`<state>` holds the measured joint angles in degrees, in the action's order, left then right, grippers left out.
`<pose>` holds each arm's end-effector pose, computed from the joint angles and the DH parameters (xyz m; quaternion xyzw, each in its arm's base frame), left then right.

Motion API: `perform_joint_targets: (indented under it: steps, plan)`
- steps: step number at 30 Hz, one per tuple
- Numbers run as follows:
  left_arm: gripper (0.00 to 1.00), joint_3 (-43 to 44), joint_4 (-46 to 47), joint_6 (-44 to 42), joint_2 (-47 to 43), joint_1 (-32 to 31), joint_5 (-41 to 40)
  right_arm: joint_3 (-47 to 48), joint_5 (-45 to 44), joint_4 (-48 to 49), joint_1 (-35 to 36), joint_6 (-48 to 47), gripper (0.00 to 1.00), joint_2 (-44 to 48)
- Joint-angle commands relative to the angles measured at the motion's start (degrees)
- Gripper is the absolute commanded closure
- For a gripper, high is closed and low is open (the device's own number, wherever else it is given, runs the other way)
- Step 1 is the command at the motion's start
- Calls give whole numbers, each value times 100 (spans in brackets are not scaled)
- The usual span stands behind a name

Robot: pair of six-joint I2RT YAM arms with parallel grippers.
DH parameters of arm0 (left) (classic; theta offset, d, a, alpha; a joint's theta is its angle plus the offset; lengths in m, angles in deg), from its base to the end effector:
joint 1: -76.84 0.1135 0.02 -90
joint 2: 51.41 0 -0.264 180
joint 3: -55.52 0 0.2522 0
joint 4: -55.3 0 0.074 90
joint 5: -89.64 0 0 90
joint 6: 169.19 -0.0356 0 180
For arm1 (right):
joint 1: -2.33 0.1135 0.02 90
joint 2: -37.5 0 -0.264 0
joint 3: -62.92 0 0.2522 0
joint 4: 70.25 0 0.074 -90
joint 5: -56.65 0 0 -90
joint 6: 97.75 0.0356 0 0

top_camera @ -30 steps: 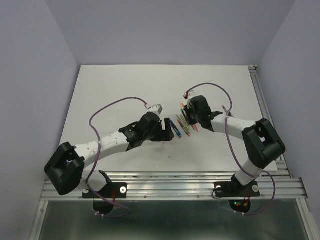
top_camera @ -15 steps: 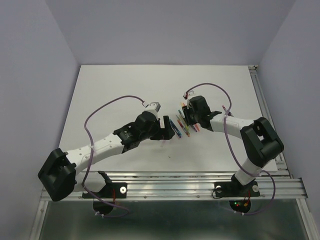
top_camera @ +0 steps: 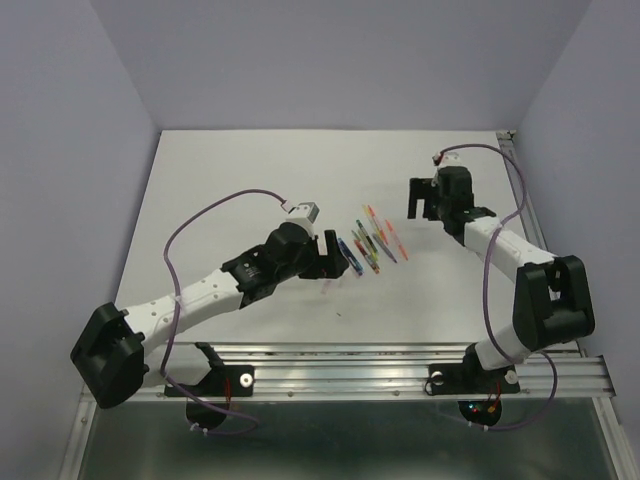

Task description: Open the pen caps

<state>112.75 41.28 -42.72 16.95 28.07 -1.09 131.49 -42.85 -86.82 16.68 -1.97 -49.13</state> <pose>0.1778 -0.2022 0.2636 0.0870 0.8396 -0.3591 0.3982 0.3251 0.0771 0.2369 -0.0276 0.8829 0.0087 0.4687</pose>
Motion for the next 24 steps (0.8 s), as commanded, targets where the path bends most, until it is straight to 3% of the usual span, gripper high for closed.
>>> perform_joint_targets:
  steps: [1,16,24]
  plan:
    - [1,-110,166,-157,-200,-27,-129,381,570,-439,-992,-165,0,-195]
    - [1,-163,254,-307,-165,-1,-164,1858,1071,-1643,-1576,-956,1,-1778]
    - [1,-172,254,-342,-165,26,-190,1859,1222,-1662,-1690,-1026,12,-2121]
